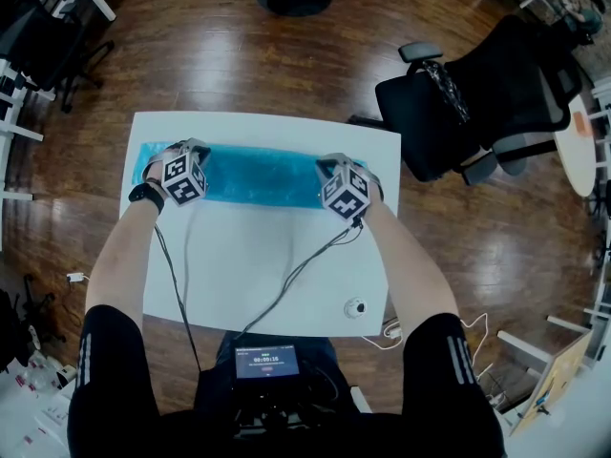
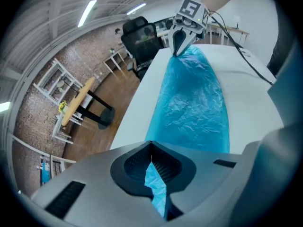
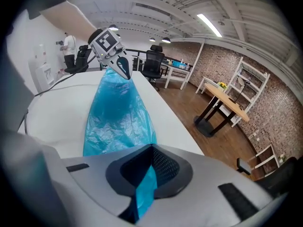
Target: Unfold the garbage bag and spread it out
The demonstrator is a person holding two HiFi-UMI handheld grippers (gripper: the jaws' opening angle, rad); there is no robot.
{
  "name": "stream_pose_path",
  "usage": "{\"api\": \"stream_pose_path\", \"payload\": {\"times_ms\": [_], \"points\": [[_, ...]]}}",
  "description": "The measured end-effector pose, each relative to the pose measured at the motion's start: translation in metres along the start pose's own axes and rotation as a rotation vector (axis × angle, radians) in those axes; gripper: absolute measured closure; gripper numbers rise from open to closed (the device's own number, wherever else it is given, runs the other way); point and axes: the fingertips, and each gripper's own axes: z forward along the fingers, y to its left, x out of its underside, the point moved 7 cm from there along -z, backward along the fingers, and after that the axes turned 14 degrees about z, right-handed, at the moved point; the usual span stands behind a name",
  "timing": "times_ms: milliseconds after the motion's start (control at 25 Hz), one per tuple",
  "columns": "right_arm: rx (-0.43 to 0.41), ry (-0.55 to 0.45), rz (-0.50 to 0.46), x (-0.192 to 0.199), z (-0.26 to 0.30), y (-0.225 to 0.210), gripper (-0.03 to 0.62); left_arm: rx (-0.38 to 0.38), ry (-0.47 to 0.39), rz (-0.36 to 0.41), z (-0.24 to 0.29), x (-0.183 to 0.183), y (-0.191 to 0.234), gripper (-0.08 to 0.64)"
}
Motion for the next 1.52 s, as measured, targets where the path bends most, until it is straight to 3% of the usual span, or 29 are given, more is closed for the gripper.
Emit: {"api": "stream_pose_path", "payload": {"times_ms": [80, 160, 280, 440, 720, 920, 1080, 1280, 1520], "points": [[0.012, -0.019, -0.028, -0.003, -0.005, 0.003, 0.572, -0.032, -0.019, 0.017, -0.007, -0.005, 0.003, 0.549], [0.023, -0.034, -0.050, -0.006, -0.011, 0.006, 0.572, -0.038, -0.035, 0.039, -0.013, -0.011, 0.005, 0.492], [0.035, -0.058, -0.077, -0.010, -0.020, 0.012, 0.572, -0.011, -0.050, 0.095, -0.021, -0.020, 0.005, 0.379], [0.040, -0.099, -0.119, -0.019, -0.035, 0.023, 0.572, 0.017, -0.034, 0.169, -0.025, -0.026, 0.002, 0.341], [0.046, -0.159, -0.152, -0.025, -0.053, 0.041, 0.572, 0.060, 0.007, 0.204, -0.017, -0.026, -0.005, 0.342], [0.048, -0.186, -0.190, -0.024, -0.064, 0.054, 0.572, 0.004, 0.021, 0.238, -0.013, -0.028, -0.004, 0.434], [0.048, -0.197, -0.192, -0.023, -0.069, 0.060, 0.572, 0.003, 0.029, 0.269, -0.011, -0.028, -0.009, 0.444], [0.048, -0.198, -0.182, -0.021, -0.072, 0.066, 0.572, -0.054, 0.053, 0.312, -0.014, -0.023, -0.013, 0.554], [0.055, -0.198, -0.139, -0.020, -0.073, 0.064, 0.568, -0.108, 0.059, 0.340, -0.021, -0.023, -0.017, 0.558]]}}
